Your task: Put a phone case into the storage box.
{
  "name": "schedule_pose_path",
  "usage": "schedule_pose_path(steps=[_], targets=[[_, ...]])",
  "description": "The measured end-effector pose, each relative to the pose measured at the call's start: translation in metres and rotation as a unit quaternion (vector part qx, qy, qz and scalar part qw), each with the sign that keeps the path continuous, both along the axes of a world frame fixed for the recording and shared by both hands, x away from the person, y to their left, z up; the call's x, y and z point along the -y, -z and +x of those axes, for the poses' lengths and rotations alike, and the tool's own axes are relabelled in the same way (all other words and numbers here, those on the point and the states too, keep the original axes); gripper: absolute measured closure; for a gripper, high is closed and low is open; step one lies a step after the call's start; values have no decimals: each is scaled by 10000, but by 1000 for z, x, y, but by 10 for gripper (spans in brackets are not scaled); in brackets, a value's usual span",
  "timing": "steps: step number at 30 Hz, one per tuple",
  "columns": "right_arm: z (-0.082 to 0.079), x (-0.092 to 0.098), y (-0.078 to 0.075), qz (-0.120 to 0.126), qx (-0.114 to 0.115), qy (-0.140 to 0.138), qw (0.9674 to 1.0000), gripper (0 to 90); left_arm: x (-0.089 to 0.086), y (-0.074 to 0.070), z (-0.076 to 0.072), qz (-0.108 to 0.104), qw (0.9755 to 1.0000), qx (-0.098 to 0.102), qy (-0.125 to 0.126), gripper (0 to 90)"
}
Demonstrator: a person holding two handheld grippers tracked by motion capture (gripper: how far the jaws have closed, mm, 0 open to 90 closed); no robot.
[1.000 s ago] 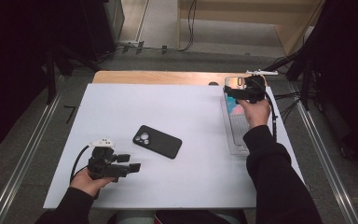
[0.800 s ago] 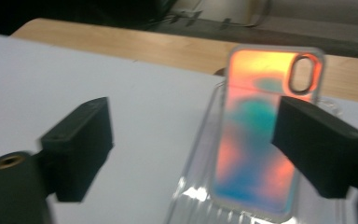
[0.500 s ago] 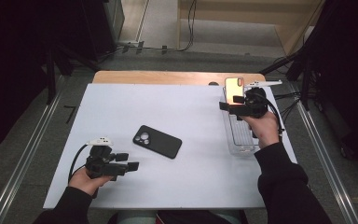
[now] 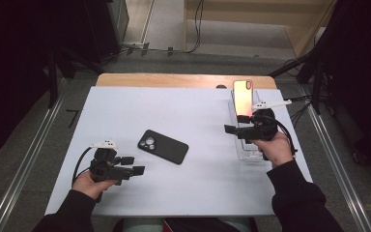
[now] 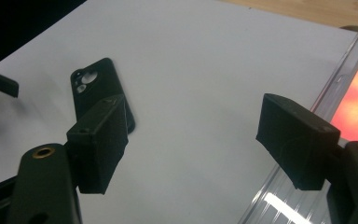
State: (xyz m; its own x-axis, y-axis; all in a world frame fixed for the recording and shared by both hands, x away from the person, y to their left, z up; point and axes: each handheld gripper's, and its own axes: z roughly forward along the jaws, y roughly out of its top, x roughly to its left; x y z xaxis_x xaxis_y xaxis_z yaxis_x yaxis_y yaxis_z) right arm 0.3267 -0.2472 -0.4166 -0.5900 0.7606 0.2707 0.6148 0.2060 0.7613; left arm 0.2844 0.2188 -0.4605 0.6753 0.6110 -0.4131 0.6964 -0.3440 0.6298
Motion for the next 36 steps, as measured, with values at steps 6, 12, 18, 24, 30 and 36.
schedule_pose_path(steps=[6, 12, 18, 24, 30, 36], targets=[[-18, -7, 4, -29, 1, -227, 9997, 226, 1, 0, 2, -22, 10000, 49, 34, 291], [-37, -14, 7, -194, -69, -362, 9991, 226, 1, 1, 4, -26, 10000, 92, 16, 291], [-53, -15, 18, -128, -56, -604, 9981, 226, 4, 1, 3, 19, 9999, 105, 69, 291], [-67, -11, 26, -37, -5, -846, 9964, 227, 4, 0, 2, -166, 9997, 108, 114, 291], [-78, -1, 39, -62, -144, -953, 9953, 227, 5, 1, 2, -58, 9998, 149, 95, 292], [-86, 10, 51, -108, -344, -851, 9957, 227, 9, 0, -3, -55, 9997, 166, 178, 291]])
